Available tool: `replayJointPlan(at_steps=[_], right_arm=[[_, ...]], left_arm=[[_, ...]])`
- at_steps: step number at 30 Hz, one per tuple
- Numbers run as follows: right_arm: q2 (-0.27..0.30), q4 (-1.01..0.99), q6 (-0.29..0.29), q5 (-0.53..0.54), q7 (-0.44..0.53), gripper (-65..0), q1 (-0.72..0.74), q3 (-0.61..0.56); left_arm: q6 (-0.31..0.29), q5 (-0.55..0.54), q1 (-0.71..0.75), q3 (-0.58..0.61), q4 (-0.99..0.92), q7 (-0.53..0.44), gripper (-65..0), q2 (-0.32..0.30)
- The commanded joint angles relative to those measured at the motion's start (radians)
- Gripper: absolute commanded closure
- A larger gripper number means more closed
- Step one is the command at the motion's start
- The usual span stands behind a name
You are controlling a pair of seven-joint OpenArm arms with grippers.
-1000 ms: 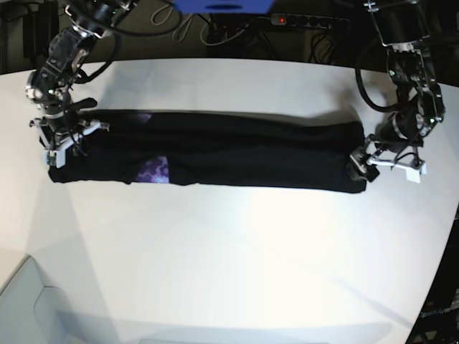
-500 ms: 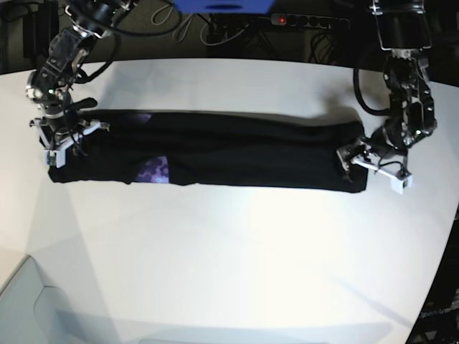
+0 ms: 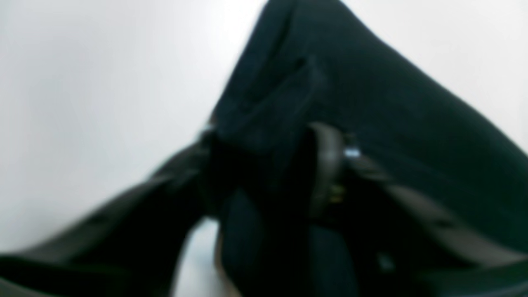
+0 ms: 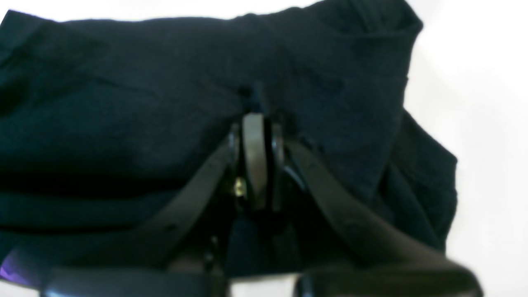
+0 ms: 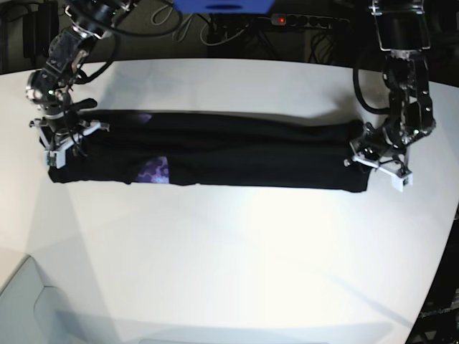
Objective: Layout the t-shirt on the table in an organized manner, then fold the t-shirt properly
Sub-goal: 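Pull the folded shirt ends apart with both grippers to straighten it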
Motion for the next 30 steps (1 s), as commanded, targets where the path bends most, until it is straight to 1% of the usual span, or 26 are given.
replayJointPlan(at_steps=[1,5,10,11,13,15,17,18,19,21,24,30], right_arm=[[0.003,0.008,-0.001,-0.001,-0.002,0.0,0.009,-0.001],[0.005,0.008,-0.001,-0.001,-0.002,0.0,0.017,-0.002],[0.005,0.008,-0.001,-0.001,-0.002,0.0,0.023,-0.002],[0.005,0.008,-0.001,-0.001,-0.002,0.0,0.023,-0.002],[0.005,0.008,-0.001,-0.001,-0.002,0.0,0.023,-0.004],[0.005,0.008,-0.001,-0.001,-0.002,0.0,0.023,-0.024],[0.006,0.008,-0.001,-0.003,-0.002,0.0,0.022,-0.053],[0.011,0.008,-0.001,-0.003,-0.002,0.0,0.022,-0.065],[0.015,0.008,-0.001,-0.003,-0.004,0.0,0.020,-0.079],[0.017,0.008,-0.001,-0.003,-0.005,0.0,0.016,-0.110],[0.017,-0.007,-0.001,-0.003,-0.005,0.0,0.017,-0.134],[0.017,-0.085,-0.001,-0.003,0.001,0.0,0.025,-0.134]], left_arm=[[0.005,0.005,-0.020,-0.001,-0.019,0.021,-24.4,-0.010],[0.005,-0.001,-0.023,-0.001,-0.062,0.019,-24.0,-0.016],[0.005,0.005,-0.017,-0.001,-0.058,0.015,-22.8,-0.018],[0.005,0.005,-0.018,-0.001,-0.058,0.015,-20.4,-0.019],[0.005,-0.001,-0.020,-0.004,-0.058,0.015,-13.3,-0.021],[0.005,0.003,-0.024,-0.002,-0.056,0.024,-0.6,-0.030],[0.005,0.005,-0.024,-0.002,-0.054,0.025,0.0,-0.032],[0.005,0.005,-0.024,-0.002,-0.044,0.024,-1.5,-0.033],[0.005,0.007,-0.023,-0.001,-0.022,0.024,-0.1,-0.033],[0.005,0.007,-0.014,-0.001,0.031,0.024,0.0,-0.033],[0.005,0.007,0.022,-0.002,0.154,0.025,0.0,-0.033],[0.005,-0.001,0.083,-0.001,0.429,0.027,0.0,-0.029]])
